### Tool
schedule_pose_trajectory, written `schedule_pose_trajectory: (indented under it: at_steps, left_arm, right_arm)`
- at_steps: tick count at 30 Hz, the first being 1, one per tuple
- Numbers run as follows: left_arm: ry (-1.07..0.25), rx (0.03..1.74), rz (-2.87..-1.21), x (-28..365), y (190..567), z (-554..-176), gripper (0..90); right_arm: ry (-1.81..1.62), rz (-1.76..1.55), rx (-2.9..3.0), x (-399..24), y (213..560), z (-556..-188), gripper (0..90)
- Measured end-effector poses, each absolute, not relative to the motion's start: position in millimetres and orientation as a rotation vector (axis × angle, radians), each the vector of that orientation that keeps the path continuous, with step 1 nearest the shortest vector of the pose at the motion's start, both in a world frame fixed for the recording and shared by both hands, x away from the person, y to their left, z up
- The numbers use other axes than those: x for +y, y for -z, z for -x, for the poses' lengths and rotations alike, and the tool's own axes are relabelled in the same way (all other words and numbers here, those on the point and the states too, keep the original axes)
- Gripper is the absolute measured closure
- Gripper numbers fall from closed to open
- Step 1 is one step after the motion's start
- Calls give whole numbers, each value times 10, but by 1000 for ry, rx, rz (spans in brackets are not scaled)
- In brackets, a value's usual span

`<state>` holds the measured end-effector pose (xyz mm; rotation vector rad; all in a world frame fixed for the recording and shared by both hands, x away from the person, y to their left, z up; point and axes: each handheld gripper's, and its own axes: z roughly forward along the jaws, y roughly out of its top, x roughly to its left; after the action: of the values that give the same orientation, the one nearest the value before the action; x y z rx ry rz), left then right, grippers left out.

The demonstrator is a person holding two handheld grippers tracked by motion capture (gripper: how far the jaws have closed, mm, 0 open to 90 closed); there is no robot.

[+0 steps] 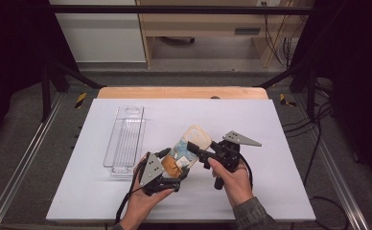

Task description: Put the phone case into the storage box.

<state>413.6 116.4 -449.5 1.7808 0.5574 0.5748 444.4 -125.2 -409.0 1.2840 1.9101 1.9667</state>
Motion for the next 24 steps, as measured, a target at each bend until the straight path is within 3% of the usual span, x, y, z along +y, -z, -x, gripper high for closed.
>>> schedule_pose_trajectory:
  at_steps: [2, 13, 24]
  left_arm:
    - [-575, 557, -1780, 1164, 4500, -4135, 111]
    - [-573, 551, -1781, 1181, 4521, -4147, 111]
    - [-578, 548, -1778, 1191, 4540, -4156, 111]
  right_arm:
    - [-1994, -1295, 1898, -1270, 4091, -4462, 551]
    - [-2088, -1308, 1875, -1295, 4093, -4476, 804]
    - [-2132, -1239, 1915, -1245, 4050, -4460, 864]
